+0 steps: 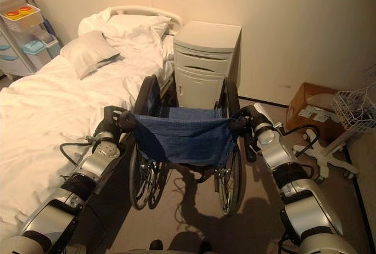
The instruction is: Push the wheelchair next to the bed
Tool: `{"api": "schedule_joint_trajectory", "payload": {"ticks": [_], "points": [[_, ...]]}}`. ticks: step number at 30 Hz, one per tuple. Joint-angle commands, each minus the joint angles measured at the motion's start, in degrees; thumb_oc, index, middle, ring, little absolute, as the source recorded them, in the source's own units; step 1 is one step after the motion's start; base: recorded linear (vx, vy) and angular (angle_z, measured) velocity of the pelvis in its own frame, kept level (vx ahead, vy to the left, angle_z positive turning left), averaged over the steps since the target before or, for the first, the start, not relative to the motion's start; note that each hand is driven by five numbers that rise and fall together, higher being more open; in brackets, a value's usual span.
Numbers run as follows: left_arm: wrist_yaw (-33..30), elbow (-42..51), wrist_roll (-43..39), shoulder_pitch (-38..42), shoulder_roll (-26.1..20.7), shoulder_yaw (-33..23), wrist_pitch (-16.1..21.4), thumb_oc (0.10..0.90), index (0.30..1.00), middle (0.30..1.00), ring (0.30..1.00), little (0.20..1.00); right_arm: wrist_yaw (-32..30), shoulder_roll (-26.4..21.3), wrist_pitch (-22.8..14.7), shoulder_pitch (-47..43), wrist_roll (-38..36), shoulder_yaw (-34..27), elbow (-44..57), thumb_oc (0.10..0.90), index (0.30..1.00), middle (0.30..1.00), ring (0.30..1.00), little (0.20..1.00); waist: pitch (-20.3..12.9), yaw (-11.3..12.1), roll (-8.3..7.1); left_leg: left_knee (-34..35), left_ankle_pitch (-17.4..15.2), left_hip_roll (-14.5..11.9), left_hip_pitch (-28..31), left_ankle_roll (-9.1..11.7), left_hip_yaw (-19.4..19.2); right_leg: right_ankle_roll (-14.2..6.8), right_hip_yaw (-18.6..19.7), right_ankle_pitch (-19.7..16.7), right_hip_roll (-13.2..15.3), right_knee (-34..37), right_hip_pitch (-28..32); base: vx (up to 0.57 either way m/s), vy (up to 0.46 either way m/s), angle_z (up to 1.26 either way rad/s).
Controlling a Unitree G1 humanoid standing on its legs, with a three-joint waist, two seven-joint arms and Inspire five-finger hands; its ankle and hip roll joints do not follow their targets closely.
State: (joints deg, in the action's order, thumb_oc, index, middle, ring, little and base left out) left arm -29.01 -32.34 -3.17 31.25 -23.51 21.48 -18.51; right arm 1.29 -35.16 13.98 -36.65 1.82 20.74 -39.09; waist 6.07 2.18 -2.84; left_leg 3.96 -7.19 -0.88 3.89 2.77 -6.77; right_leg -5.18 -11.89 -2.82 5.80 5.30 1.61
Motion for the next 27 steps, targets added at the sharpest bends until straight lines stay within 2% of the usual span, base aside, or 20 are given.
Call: {"api": "schedule_joint_trajectory", "payload": {"ticks": [1,7,11,12,18,21,24,27], "points": [[10.0,-7.2,-7.6,-5.7,2.6,1.6,0.1,0.8,0.9,0.9,0.9,0.9,1.5,-3.2,1.9,3.3,-0.2,2.3,-5.3,0.8,0.9,0.9,0.9,0.9,1.3,-1.3,1.09,-3.8,4.0,0.2,1.3,-0.5,0.0,-2.6,-1.2,3.6,-0.4,-6.0,2.2,0.04,0.037,0.08],[11.9,-5.7,-11.0,-6.0,0.3,0.6,-0.6,0.8,0.9,0.9,0.9,0.9,1.7,-4.6,4.3,3.1,-4.1,1.2,-1.6,0.8,0.9,0.9,0.9,0.9,1.2,-1.9,1.13,-3.8,3.6,0.1,2.1,-0.9,-1.1,-2.7,-0.4,3.8,-0.6,-6.0,2.5,0.02,0.036,-0.06],[16.1,-2.8,-17.2,-6.7,-1.6,-1.4,-1.4,0.8,0.9,0.9,0.9,0.9,4.7,-6.5,6.3,3.9,-12.1,-1.4,1.1,0.8,0.9,0.9,0.9,0.9,1.0,-2.3,1.15,-3.5,3.5,0.1,2.7,-1.2,-1.4,-2.6,0.1,3.7,-0.7,-5.9,2.8,0.01,0.011,-0.02],[16.1,-2.8,-17.2,-6.7,-1.6,-1.4,-1.4,0.8,0.9,0.9,0.9,0.9,4.7,-6.5,6.3,3.9,-12.1,-1.4,1.1,0.8,0.9,0.9,0.9,0.9,1.1,-2.3,1.15,-3.5,3.5,0.1,2.8,-1.2,-1.4,-2.6,0.1,3.7,-0.7,-5.9,2.8,0.0,0.0,0.0],[22.3,3.3,-25.3,-8.8,-7.2,-4.6,-2.2,0.8,0.9,0.9,0.9,0.9,9.5,-10.7,6.8,5.3,-21.2,-5.1,3.7,0.8,0.9,0.9,0.9,0.9,0.5,-2.5,1.61,-2.8,3.7,0.3,3.5,-1.2,-1.7,-2.5,0.1,3.8,-0.8,-5.3,3.5,0.0,0.009,-0.02],[28.8,7.1,-33.0,-11.0,-11.1,-8.0,-4.1,0.8,0.9,0.9,0.9,0.9,13.3,-14.4,8.6,5.8,-26.3,-7.3,5.3,0.8,0.9,0.9,0.9,0.9,0.1,-2.4,2.02,-2.4,3.9,0.4,3.8,-1.1,-1.7,-2.5,0.0,3.8,-0.8,-5.0,3.9,0.0,0.02,-0.12],[31.8,8.8,-36.2,-12.2,-13.6,-9.6,-5.0,0.8,0.9,0.9,0.9,0.9,15.7,-16.9,9.3,5.9,-29.9,-8.1,5.9,0.8,0.9,0.9,0.9,0.9,-0.1,-2.4,2.26,-2.1,4.0,0.5,4.1,-1.0,-1.6,-2.5,-0.1,3.7,-0.9,-4.8,4.2,0.0,0.007,-0.02],[36.9,9.8,-41.8,-13.0,-18.2,-11.9,-5.9,0.8,0.9,0.9,0.9,0.9,19.6,-20.5,10.5,5.9,-34.7,-8.9,6.3,0.8,0.9,0.9,0.9,0.9,-0.5,-2.4,2.5,-1.7,4.2,0.7,4.3,-0.9,-1.4,-2.5,-0.2,3.7,-0.9,-4.4,4.6,-0.02,0.033,0.02]]}}
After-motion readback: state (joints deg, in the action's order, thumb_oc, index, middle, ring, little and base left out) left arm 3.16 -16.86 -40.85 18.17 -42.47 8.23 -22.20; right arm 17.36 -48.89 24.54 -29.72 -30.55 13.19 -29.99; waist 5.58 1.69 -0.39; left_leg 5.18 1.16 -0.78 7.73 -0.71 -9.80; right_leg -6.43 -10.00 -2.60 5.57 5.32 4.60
